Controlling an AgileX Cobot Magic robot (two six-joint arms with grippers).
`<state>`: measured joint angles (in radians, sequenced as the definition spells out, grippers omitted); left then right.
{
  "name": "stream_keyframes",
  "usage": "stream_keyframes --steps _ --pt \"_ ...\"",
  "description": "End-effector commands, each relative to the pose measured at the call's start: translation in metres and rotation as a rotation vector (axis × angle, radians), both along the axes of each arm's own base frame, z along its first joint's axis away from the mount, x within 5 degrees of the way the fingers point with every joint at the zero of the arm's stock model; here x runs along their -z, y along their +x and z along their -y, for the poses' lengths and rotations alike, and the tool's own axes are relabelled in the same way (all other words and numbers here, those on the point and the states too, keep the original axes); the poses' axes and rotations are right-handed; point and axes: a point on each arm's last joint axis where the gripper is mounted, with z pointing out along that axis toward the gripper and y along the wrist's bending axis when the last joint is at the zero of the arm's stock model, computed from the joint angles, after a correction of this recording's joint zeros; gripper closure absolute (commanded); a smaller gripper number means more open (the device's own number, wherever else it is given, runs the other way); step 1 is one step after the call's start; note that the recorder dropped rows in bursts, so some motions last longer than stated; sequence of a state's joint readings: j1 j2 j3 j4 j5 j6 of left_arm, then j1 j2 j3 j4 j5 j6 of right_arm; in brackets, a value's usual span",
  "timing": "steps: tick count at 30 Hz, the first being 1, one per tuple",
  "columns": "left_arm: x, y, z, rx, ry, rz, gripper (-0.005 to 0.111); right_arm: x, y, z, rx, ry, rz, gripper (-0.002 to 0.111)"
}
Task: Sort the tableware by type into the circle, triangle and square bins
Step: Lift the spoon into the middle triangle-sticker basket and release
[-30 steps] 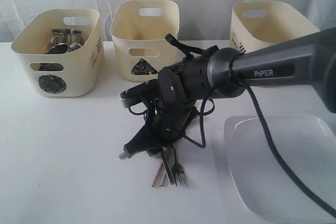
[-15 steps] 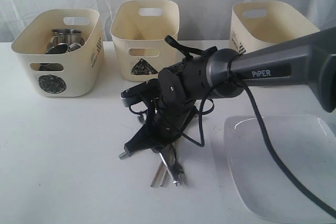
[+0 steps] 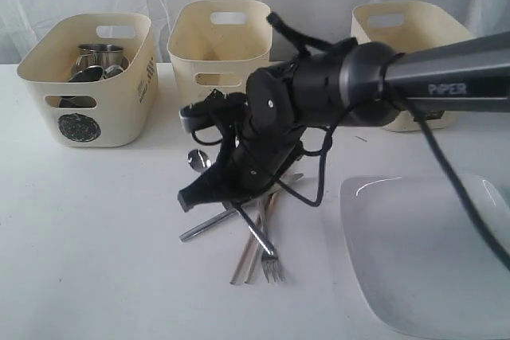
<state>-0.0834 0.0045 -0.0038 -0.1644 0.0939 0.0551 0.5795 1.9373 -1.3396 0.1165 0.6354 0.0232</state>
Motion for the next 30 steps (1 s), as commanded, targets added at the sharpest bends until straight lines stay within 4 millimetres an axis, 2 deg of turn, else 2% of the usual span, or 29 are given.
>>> stream_keyframes --steps 1,6,12,18,23,30 --pt "0.001 0.000 0.000 0.000 -0.009 -0.004 0.107 -0.050 -0.003 0.004 0.016 0.107 0.161 0.108" --pt "0.001 0.000 0.000 0.000 -0.009 -0.004 0.107 -0.084 0.017 0.026 0.182 0.294 0.325 0.108" --pt "0.001 0.000 0.000 0.000 -0.009 -0.004 0.107 -0.095 0.043 0.053 0.396 0.445 0.426 0.108" --pt "0.001 0.000 0.000 0.000 -0.009 -0.004 0.107 -0.110 0.079 0.065 0.488 0.529 0.499 0.108" --pt "0.001 0.000 0.000 0.000 -0.009 -0.004 0.107 -0.114 0.115 0.073 0.525 0.555 0.549 0.108" --pt "0.001 0.000 0.000 0.000 -0.009 -0.004 0.107 -0.095 0.163 0.065 0.534 0.574 0.584 0.108"
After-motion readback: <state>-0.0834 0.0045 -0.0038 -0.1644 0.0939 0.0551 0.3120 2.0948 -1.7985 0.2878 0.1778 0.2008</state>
